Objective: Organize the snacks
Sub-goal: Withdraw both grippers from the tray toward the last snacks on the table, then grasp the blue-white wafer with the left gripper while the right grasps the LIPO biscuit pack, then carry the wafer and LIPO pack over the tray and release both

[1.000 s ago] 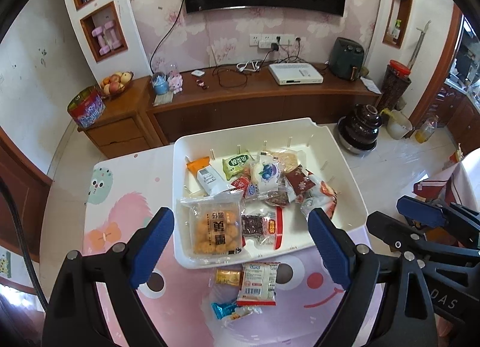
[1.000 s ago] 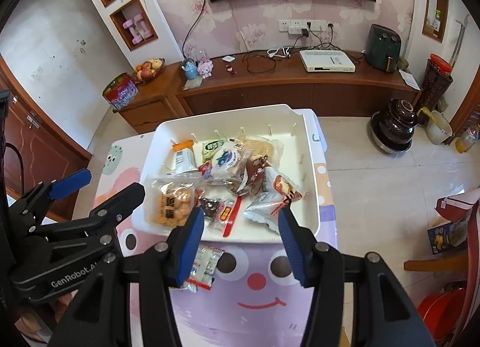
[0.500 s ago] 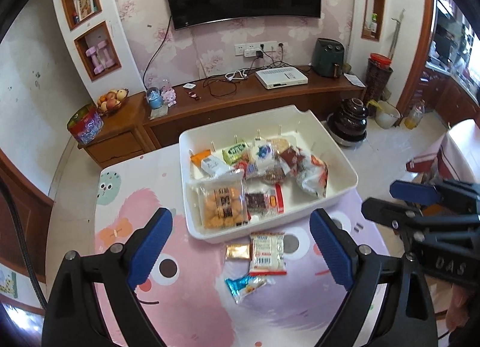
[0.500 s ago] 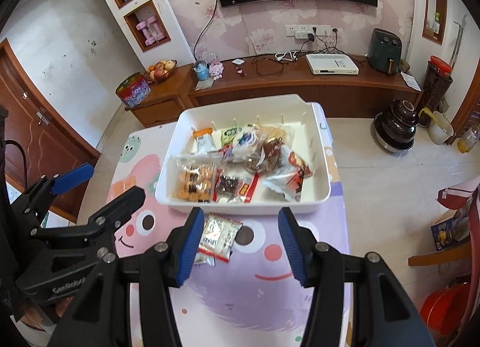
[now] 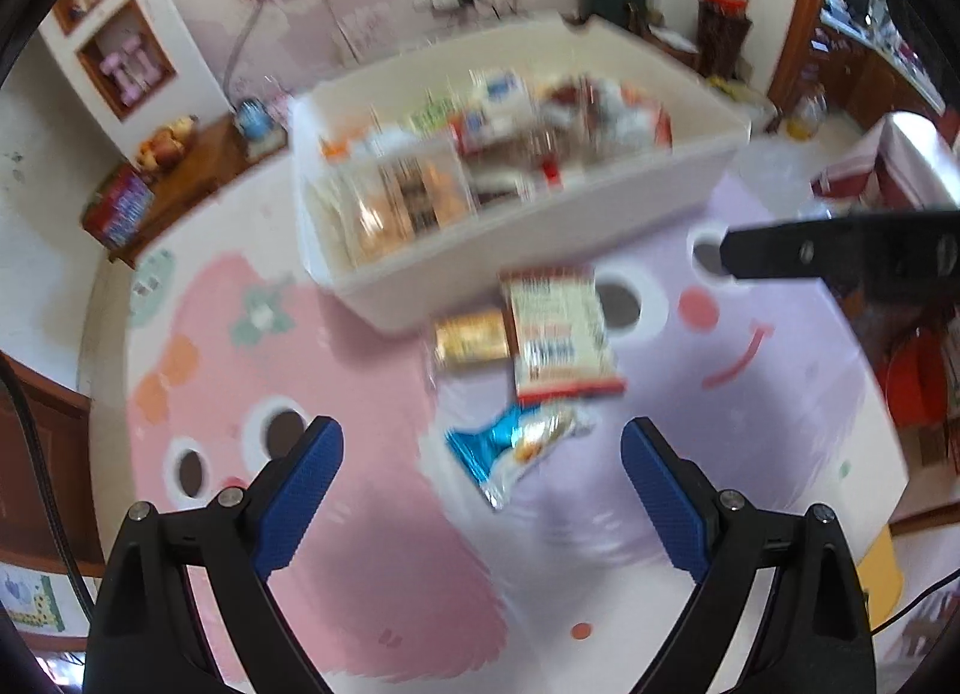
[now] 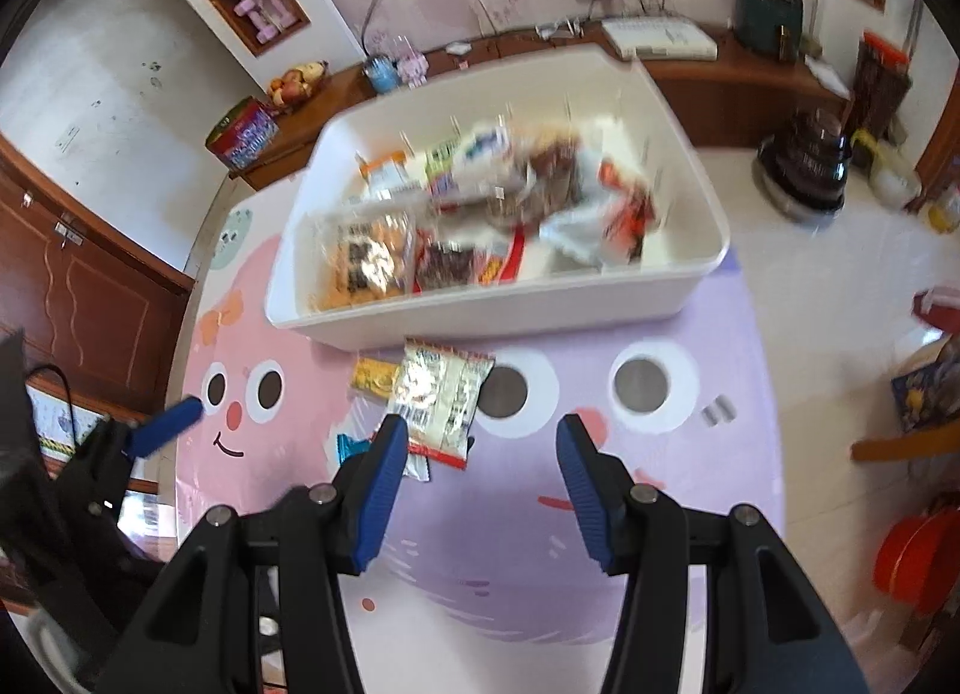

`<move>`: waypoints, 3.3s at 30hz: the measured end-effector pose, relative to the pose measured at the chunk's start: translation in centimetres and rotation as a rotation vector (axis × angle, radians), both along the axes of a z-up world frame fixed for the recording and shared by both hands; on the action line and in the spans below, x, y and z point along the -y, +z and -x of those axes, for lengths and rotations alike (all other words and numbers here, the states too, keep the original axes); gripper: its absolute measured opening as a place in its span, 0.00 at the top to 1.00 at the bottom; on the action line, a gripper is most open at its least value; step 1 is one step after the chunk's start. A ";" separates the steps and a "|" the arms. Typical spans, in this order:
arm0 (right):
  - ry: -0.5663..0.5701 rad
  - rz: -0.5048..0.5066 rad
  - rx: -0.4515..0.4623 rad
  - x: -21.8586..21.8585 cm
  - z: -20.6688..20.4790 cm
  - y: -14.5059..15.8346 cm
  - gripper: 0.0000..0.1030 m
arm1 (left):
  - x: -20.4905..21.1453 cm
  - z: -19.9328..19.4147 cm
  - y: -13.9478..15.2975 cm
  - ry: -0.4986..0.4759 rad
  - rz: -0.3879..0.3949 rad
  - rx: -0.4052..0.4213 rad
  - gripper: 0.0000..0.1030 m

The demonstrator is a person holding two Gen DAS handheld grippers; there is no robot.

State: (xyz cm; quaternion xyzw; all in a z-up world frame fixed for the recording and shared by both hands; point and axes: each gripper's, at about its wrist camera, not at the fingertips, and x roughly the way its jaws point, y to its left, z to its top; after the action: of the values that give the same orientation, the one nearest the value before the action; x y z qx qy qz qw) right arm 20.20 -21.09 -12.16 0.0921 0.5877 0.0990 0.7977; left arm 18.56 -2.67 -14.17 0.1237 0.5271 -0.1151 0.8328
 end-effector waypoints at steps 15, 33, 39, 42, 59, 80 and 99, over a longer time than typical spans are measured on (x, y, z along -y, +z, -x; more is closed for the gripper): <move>-0.018 -0.061 -0.121 -1.9 -1.2 -7.1 0.49 | -1.0 -2.0 -8.2 0.047 0.019 -0.153 0.21; -0.029 -0.027 -0.101 -7.5 -4.2 -9.9 0.41 | -6.9 -1.7 -8.6 0.237 0.167 -0.183 0.83; -0.012 0.080 -0.089 -9.3 -4.7 -10.4 0.39 | -7.8 -1.0 -8.2 0.263 0.200 -0.197 0.72; 0.009 0.114 -0.075 -10.0 -4.6 -10.5 0.39 | -8.3 -0.6 -7.0 0.274 0.224 -0.200 0.69; 0.186 0.122 -0.087 -10.9 -0.7 -11.1 0.56 | -9.9 -0.3 -6.0 0.404 0.329 -0.284 0.55; 0.146 0.059 -0.043 -8.6 0.7 -9.0 0.56 | -5.8 -4.2 -7.7 0.539 0.251 -0.387 0.65; 0.190 0.074 0.025 -7.7 3.0 -3.4 0.56 | -3.2 -0.8 2.2 0.376 0.174 -0.210 0.72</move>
State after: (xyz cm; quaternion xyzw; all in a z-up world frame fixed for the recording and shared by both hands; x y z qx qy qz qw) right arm 17.22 -13.42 -15.56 0.0051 0.5870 0.1535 0.7949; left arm 19.37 0.57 -12.02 -0.0619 0.6128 -0.0151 0.7876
